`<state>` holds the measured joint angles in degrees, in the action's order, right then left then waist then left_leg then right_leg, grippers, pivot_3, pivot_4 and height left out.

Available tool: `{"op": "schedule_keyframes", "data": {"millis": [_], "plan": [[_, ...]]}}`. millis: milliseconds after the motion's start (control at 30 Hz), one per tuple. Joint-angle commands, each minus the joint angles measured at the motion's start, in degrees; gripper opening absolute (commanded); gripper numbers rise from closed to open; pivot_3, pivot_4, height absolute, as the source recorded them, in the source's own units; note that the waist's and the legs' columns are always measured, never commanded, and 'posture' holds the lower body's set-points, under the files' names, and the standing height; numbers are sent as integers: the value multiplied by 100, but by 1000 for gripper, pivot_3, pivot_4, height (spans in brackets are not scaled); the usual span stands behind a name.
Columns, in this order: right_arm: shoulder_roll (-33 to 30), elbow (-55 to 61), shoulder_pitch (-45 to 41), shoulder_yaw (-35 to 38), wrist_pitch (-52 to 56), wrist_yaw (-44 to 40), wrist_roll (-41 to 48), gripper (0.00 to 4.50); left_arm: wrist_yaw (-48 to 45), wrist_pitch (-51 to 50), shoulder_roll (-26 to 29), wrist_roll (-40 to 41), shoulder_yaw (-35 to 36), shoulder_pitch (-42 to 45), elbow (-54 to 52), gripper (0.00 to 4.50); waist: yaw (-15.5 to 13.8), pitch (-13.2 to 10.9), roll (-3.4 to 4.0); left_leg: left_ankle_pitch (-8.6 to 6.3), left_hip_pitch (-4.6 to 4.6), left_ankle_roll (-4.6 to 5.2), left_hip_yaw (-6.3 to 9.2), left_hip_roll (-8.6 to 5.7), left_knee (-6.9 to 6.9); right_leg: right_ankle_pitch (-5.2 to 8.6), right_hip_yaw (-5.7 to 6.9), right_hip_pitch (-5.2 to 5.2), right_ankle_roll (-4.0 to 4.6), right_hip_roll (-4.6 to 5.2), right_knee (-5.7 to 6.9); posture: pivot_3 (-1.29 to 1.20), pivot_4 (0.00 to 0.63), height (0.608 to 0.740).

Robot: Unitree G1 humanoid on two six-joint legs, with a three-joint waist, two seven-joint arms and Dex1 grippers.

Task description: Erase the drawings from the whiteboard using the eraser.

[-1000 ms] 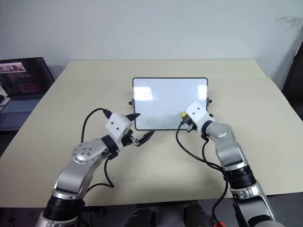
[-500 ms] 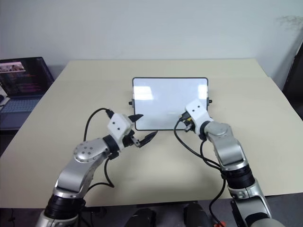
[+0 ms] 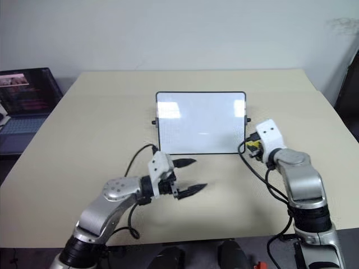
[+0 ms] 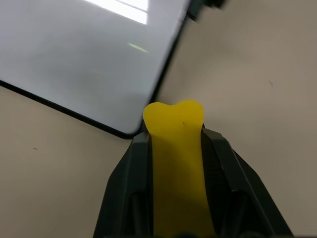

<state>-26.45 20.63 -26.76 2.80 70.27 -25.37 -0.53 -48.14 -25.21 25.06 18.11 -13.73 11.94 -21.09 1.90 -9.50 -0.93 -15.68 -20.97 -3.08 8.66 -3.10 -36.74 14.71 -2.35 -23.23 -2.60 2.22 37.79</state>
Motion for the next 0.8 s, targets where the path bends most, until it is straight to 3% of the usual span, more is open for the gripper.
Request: {"op": "schedule_keyframes", "data": {"millis": [33, 333, 800], "plan": [[153, 445, -56, 294, 564, 220, 149, 997, -311, -37, 86, 284, -5, 140, -125, 4500, -2, 0, 0, 0, 0, 0, -2, 1, 0, 0, 1, 0, 0, -1, 1, 0, 150, 740], [527, 777, 97, 780, 1830, 712, 254, 997, -1245, 398, 403, 219, -78, 567, 672, 4500, -18, -1, 1, 0, -2, 1, -12, -8, -2, 1, 3, 2, 0, -7, 1, 0, 150, 740], [417, 693, 144, 881, 1813, 956, 460, 997, -2080, 1932, 900, -504, -46, 1153, 2400, 4500, -10, -3, 4, -4, -2, 8, -14, -8, 3, 1, 2, -1, -1, -5, -2, 0, 150, 740]]}}
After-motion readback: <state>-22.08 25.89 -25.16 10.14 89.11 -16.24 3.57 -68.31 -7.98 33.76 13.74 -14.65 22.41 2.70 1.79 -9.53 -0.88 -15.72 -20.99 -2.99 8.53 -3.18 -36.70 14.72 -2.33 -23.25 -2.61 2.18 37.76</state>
